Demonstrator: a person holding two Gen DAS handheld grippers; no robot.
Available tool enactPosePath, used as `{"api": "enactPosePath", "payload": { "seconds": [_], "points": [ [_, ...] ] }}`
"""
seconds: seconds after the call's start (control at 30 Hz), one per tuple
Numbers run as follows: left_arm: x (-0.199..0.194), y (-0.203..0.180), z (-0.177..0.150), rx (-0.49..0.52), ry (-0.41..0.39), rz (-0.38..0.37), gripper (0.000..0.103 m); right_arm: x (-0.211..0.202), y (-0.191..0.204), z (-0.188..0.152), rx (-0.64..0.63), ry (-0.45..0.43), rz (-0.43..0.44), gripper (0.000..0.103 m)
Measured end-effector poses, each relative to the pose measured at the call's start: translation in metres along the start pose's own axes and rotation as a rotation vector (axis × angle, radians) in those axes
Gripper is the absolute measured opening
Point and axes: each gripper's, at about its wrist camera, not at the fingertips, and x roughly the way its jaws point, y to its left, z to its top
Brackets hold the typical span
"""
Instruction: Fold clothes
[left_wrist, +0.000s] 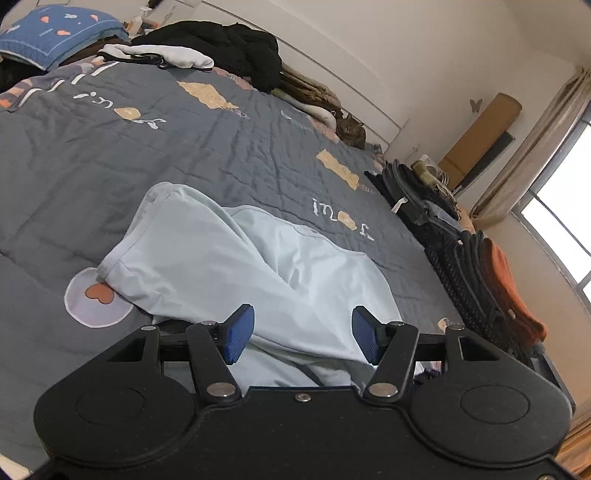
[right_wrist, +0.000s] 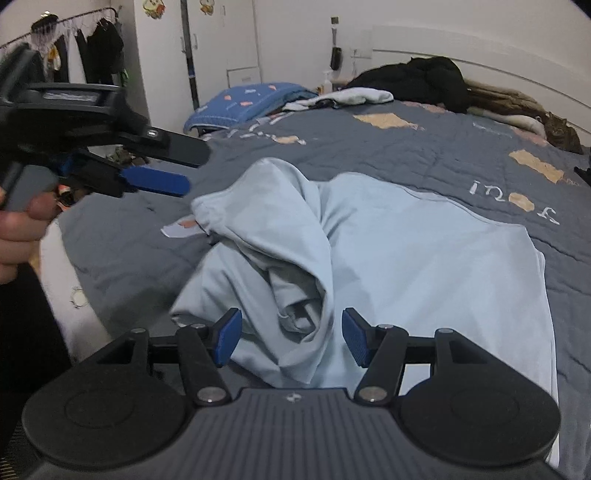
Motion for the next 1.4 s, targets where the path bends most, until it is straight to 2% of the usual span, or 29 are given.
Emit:
{"api": "enactPosePath", "payload": {
  "seconds": [0.2,0.4,0.43,0.53,0.63,0.73,0.83,1.0,1.03,1.17,1.4],
  "points": [
    [-0.002,0.008,0.003,-0.025,-0.003,-0.006,0.058,0.012,0.006,0.003,-0.05,-0.011,-0.076,0.059],
    [-0.003,0.011,0.004,-0.032,-0.001,-0.003,0.058,0.021,0.014,-0.001,-0.116,0.014,-0.082,0.055],
    [-0.003,0.011,0.005,-0.032,-0.001,-0.002,0.058,0.021,0.015,-0.001,-0.126,0.012,-0.081,0.053],
    [-0.003,0.011,0.004,-0.031,-0.001,0.001,0.059,0.023,0.018,0.0,-0.149,0.006,-0.088,0.01],
    [-0.004,0.011,0.004,-0.026,-0.005,0.017,0.059,0.02,0.016,0.002,-0.15,-0.013,-0.104,0.007],
    [-0.004,0.016,0.005,-0.042,-0.009,0.07,0.061,0.017,0.01,0.004,-0.117,-0.019,-0.099,0.007],
    [-0.003,0.036,0.006,-0.159,0.001,0.11,0.065,0.017,0.007,0.006,-0.077,-0.021,-0.083,0.007],
    [0.013,0.088,-0.005,-0.534,0.039,0.104,0.065,0.019,0.007,0.005,-0.069,-0.011,-0.078,0.007],
    [0.019,0.095,-0.008,-0.584,0.047,0.097,0.065,0.019,0.007,0.006,-0.065,-0.01,-0.077,0.007],
    [0.036,0.096,-0.009,-0.602,0.015,0.096,0.065,0.02,0.005,0.007,-0.049,-0.012,-0.073,0.007],
    [0.061,0.108,-0.018,-0.69,-0.052,0.11,0.063,0.021,0.002,0.006,-0.035,-0.009,-0.058,0.007]
  ]
}}
